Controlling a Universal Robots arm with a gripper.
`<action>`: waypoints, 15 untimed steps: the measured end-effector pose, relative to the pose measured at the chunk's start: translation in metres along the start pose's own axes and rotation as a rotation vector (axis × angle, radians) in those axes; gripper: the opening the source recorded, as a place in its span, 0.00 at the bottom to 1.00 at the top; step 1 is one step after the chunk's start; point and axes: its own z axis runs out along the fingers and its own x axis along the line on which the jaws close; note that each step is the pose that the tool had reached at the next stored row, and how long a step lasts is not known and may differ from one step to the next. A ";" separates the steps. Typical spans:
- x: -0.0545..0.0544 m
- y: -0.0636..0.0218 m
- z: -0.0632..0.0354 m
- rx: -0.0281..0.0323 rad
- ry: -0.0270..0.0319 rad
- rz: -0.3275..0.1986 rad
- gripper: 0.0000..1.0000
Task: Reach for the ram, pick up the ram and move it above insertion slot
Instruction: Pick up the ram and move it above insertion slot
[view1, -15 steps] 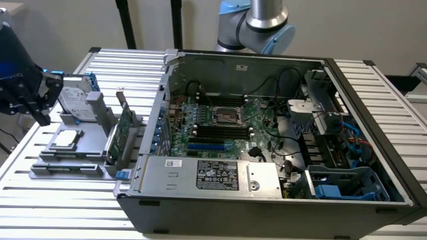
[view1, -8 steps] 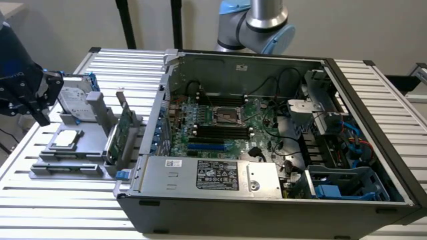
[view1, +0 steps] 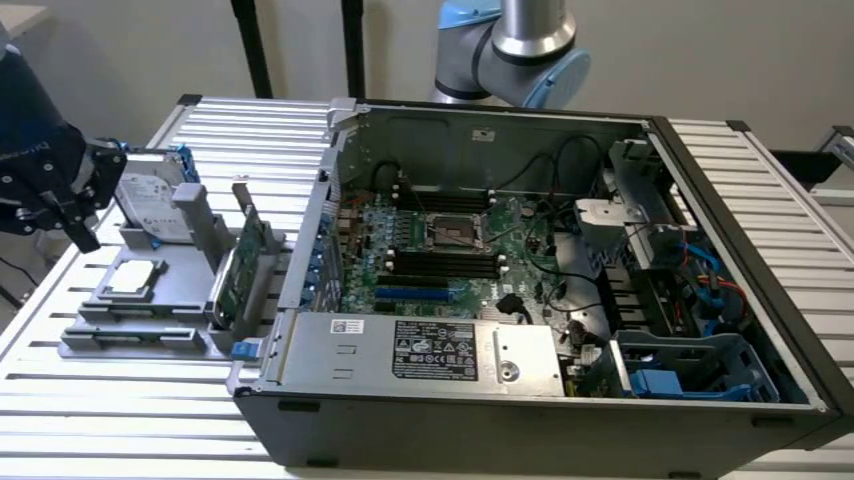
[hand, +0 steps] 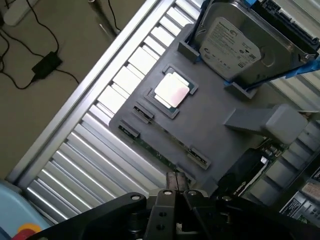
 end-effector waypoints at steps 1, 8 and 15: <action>0.000 0.0000 0.0000 0.0000 0.0007 -0.019 0.11; 0.000 -0.0001 0.0002 0.0009 0.0046 -0.146 0.11; 0.000 -0.0001 0.0010 0.0033 0.0069 -0.273 0.11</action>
